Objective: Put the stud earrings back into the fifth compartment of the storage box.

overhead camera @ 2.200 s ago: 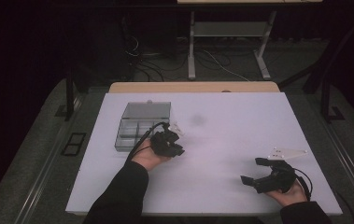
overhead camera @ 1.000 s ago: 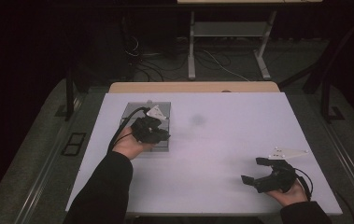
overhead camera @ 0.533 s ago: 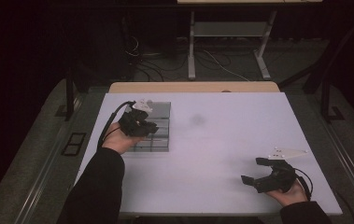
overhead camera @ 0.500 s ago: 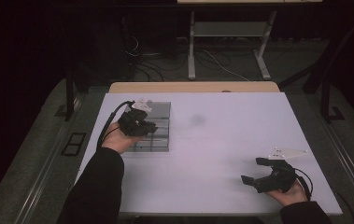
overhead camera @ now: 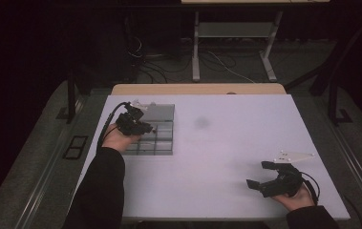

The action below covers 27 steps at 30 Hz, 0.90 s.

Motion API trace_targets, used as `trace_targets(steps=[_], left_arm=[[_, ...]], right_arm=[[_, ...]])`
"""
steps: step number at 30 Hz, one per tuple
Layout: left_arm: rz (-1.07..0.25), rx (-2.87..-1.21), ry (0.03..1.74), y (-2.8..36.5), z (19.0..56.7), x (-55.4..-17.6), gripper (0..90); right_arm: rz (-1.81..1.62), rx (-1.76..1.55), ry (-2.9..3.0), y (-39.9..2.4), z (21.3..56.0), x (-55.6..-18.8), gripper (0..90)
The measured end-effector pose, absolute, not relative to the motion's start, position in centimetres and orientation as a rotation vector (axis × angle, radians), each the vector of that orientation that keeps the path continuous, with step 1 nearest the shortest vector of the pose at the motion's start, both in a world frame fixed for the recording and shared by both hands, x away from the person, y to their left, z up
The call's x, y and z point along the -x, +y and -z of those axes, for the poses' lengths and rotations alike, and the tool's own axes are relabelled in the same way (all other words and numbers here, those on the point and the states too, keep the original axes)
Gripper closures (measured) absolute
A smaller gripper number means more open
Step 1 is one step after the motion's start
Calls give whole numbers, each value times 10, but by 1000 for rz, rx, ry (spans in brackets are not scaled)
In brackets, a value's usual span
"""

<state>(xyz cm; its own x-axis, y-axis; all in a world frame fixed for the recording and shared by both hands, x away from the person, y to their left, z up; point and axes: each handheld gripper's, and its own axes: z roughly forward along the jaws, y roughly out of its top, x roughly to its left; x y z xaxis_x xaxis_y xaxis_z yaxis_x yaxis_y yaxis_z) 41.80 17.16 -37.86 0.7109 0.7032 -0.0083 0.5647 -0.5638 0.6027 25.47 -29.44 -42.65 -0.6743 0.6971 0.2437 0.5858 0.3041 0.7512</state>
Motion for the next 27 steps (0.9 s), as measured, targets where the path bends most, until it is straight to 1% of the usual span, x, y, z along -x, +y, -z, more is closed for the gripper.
trace_targets(steps=[3,4,12,27], left_arm=[[-282,-2297,988,173,382,-422,767],[-272,-2289,990,174,382,-423,705],[-199,-2214,972,179,376,-411,508],[-194,-2114,884,185,365,-368,287]], right_arm=[[-1315,-1199,2430,-295,427,-255,3],[-1316,-1197,2429,-295,427,-255,3],[-1319,-1199,2429,-295,426,-255,3],[-1314,-1200,2429,-293,426,-254,3]])
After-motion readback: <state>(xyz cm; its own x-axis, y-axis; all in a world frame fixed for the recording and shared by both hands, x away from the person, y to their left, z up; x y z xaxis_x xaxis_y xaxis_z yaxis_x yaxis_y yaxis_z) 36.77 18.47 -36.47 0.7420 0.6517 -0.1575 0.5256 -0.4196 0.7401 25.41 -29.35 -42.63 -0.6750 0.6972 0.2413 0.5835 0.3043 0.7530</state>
